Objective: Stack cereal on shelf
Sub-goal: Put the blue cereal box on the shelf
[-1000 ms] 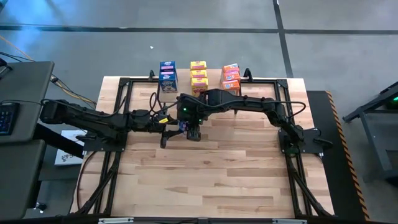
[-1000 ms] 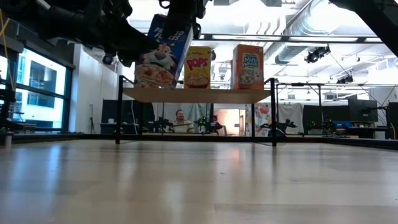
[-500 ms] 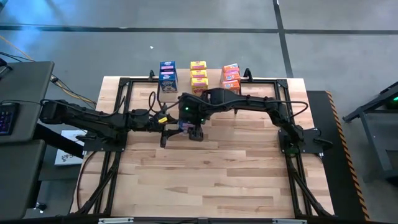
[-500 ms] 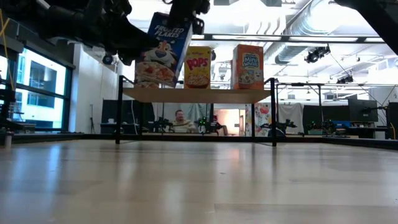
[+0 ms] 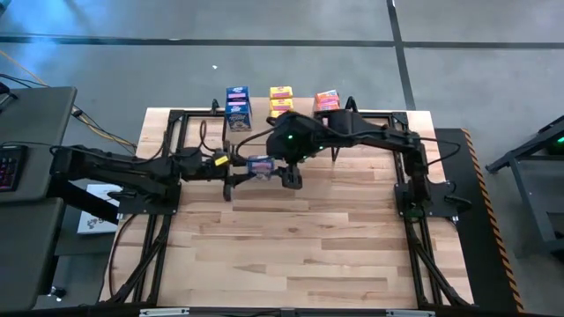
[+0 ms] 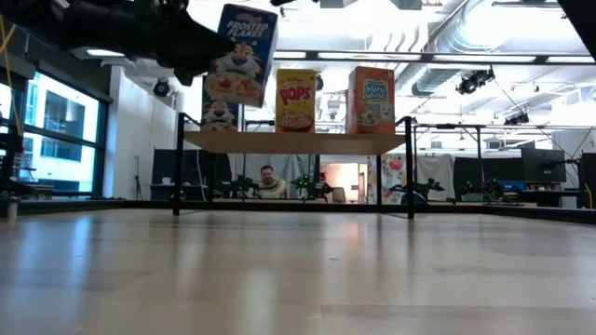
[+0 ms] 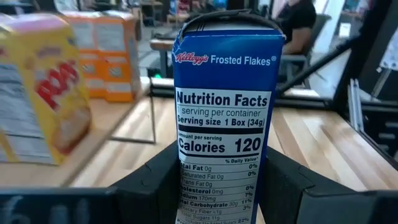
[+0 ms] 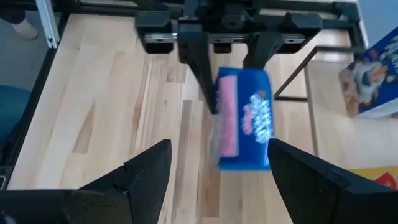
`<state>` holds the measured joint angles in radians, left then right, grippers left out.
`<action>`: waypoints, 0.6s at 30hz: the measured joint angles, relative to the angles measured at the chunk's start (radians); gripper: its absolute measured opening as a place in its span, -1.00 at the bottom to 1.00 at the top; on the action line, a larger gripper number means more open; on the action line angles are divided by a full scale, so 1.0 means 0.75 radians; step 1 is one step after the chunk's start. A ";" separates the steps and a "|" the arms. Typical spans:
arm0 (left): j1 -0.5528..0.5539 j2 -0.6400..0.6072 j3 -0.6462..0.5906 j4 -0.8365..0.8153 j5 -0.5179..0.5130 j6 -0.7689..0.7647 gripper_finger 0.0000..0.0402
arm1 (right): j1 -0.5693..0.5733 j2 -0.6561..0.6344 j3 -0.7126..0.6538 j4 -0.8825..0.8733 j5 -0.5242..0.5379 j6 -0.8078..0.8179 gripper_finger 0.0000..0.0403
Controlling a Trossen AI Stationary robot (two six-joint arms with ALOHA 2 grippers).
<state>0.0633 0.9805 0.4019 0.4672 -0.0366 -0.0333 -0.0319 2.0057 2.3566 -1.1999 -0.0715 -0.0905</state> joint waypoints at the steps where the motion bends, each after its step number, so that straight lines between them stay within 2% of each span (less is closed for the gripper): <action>1: 0.011 -0.018 0.000 -0.004 -0.001 0.001 -0.21 | 0.000 -0.011 0.000 0.000 0.000 -0.015 0.29; 10: 0.124 -0.207 0.001 -0.120 -0.001 0.027 -0.21 | 0.000 -0.121 -0.136 0.000 0.058 -0.026 0.29; 18: 0.268 -0.277 -0.021 -0.167 -0.001 0.065 -0.21 | 0.000 -0.298 -0.546 0.258 0.056 0.010 0.29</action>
<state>0.2640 0.7724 0.3863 0.3423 -0.0376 0.0152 -0.0319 1.7821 1.9468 -1.0067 -0.0296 -0.0828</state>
